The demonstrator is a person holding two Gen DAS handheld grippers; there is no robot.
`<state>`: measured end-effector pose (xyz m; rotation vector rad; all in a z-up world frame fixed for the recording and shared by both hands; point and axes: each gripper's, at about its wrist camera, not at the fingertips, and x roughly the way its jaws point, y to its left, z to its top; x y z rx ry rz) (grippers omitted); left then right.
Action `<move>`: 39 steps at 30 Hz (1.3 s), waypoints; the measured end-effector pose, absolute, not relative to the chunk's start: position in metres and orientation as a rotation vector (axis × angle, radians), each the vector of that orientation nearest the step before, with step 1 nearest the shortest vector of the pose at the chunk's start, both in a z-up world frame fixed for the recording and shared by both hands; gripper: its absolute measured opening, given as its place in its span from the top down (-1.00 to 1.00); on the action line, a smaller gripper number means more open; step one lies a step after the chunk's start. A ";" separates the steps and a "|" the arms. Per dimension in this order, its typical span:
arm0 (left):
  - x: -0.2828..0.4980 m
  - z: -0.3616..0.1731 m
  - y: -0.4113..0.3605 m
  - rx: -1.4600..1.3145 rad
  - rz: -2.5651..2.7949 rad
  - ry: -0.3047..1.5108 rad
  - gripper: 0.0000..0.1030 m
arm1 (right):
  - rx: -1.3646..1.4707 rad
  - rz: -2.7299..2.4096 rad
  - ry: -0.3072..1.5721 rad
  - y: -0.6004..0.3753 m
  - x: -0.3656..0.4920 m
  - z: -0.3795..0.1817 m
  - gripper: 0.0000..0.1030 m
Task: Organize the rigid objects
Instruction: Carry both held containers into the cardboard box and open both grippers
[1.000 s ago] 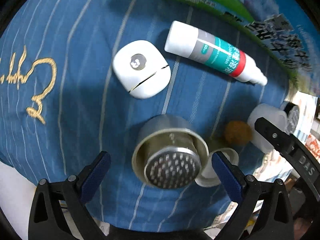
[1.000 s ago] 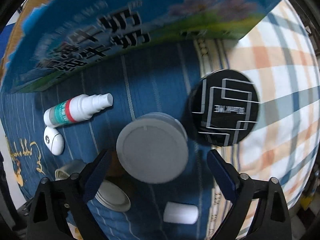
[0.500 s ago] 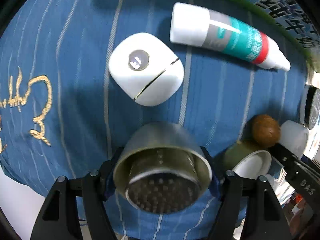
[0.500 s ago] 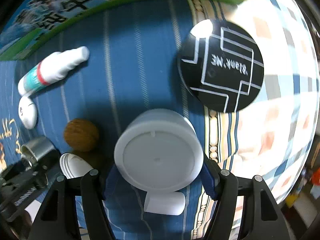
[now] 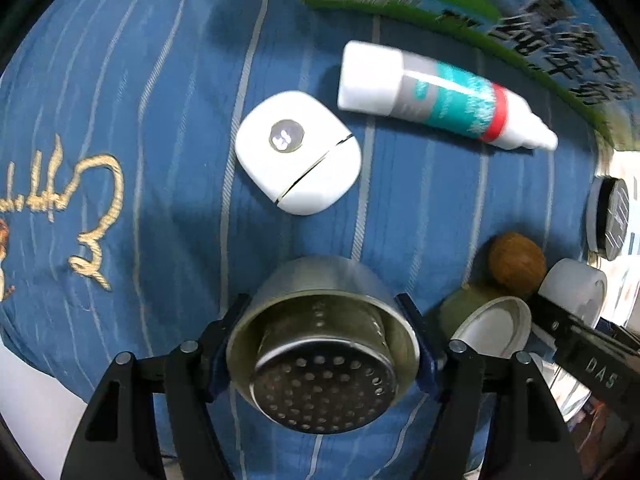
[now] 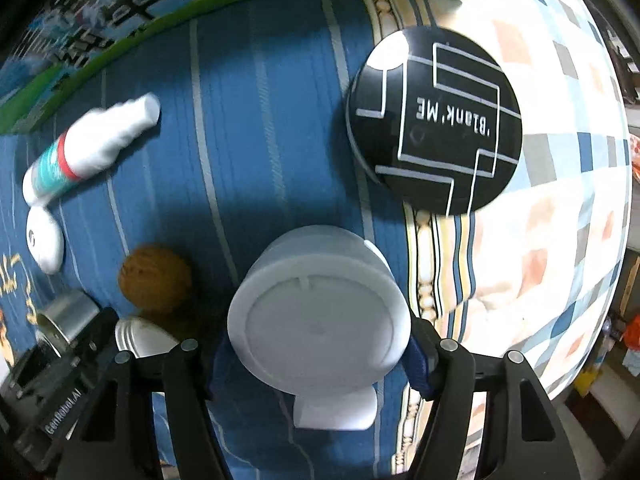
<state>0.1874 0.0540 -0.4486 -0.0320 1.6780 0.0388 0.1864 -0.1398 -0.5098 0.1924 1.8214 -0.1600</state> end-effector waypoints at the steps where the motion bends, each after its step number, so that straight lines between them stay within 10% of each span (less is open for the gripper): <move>1: 0.187 -0.441 0.050 -0.032 0.041 1.668 -0.34 | 0.186 -0.144 1.817 -0.143 0.184 -0.507 -0.35; 24: 0.213 -0.211 -0.011 -0.039 -0.162 1.262 -0.34 | 0.176 0.088 1.430 -0.184 0.200 -0.278 -0.35; 39: 0.332 -0.199 -0.035 -0.058 -0.210 1.228 -0.34 | 0.155 0.099 1.362 -0.196 0.299 -0.262 -0.35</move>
